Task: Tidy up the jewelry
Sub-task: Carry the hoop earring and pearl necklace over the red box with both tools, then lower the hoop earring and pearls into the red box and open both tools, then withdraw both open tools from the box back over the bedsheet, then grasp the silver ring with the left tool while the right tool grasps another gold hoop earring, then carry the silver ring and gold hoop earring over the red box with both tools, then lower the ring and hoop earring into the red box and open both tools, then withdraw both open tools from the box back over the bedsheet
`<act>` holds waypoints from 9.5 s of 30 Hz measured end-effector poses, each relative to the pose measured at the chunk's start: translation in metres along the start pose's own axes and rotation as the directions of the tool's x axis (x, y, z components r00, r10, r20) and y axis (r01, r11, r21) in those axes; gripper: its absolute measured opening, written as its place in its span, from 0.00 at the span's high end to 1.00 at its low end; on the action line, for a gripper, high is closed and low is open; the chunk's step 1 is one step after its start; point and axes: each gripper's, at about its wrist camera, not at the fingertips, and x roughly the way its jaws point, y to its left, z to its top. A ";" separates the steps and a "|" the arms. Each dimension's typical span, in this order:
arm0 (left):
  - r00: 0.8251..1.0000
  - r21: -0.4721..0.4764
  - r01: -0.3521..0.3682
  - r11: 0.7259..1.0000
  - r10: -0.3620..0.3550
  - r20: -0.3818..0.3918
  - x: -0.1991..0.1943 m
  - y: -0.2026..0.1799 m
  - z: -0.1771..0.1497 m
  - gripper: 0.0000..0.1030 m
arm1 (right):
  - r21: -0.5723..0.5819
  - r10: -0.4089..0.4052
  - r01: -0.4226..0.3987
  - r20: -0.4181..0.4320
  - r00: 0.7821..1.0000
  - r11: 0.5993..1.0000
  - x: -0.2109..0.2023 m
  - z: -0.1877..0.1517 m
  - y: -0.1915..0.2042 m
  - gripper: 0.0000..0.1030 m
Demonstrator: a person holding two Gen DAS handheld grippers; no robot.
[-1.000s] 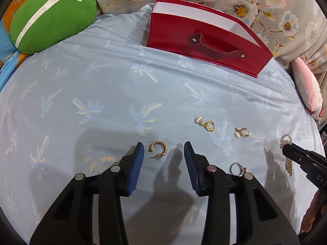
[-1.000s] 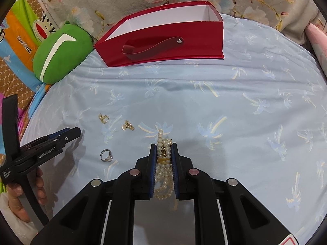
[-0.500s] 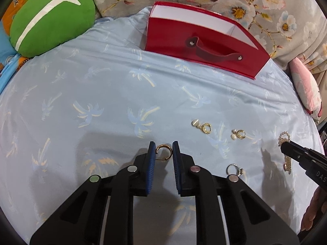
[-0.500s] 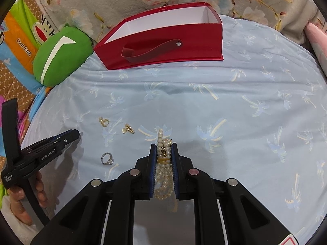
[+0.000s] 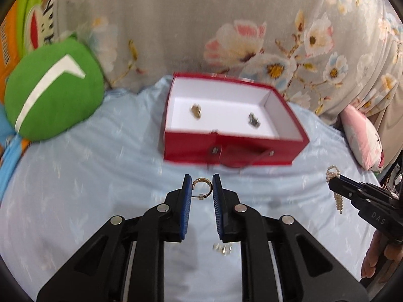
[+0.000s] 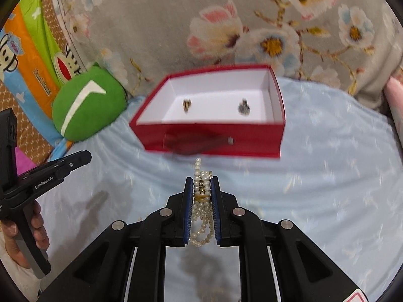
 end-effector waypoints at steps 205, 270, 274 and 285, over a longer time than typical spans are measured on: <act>0.990 0.111 -0.142 0.984 0.141 0.013 0.196 -0.026 0.142 0.78 | 0.043 -0.072 0.074 -0.042 0.997 0.996 0.214 0.183 -0.061 0.83; 0.988 0.085 -0.155 0.984 0.155 0.004 0.161 -0.014 0.120 0.40 | -0.002 -0.108 0.108 0.014 0.994 0.994 0.153 0.141 -0.052 0.71; 0.990 0.090 -0.142 0.986 0.142 0.007 0.121 -0.015 0.101 0.34 | -0.031 -0.093 0.093 0.003 0.996 0.995 0.110 0.098 -0.040 0.67; 0.984 0.076 -0.130 0.989 0.138 -0.113 0.046 0.002 -0.017 0.30 | -0.143 -0.053 0.029 -0.162 0.985 0.989 0.053 -0.051 0.017 0.62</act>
